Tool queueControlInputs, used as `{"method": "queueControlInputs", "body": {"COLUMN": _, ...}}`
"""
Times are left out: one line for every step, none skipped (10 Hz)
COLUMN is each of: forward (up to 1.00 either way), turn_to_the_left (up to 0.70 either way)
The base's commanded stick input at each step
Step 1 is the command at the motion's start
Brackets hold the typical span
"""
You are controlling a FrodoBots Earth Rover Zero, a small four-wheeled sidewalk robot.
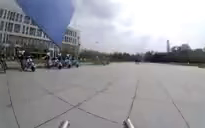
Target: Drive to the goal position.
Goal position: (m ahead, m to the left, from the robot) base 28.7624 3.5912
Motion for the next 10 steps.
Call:
{"method": "queueControlInputs", "body": {"forward": 1.00, "turn_to_the_left": 0.00}}
{"method": "queueControlInputs", "body": {"forward": 1.00, "turn_to_the_left": 0.00}}
{"method": "queueControlInputs", "body": {"forward": 1.00, "turn_to_the_left": 0.00}}
{"method": "queueControlInputs", "body": {"forward": 1.00, "turn_to_the_left": 0.00}}
{"method": "queueControlInputs", "body": {"forward": 1.00, "turn_to_the_left": 0.00}}
{"method": "queueControlInputs", "body": {"forward": 1.00, "turn_to_the_left": 0.00}}
{"method": "queueControlInputs", "body": {"forward": 1.00, "turn_to_the_left": -0.05}}
{"method": "queueControlInputs", "body": {"forward": 1.00, "turn_to_the_left": -0.14}}
{"method": "queueControlInputs", "body": {"forward": 1.00, "turn_to_the_left": -0.40}}
{"method": "queueControlInputs", "body": {"forward": 1.00, "turn_to_the_left": -0.40}}
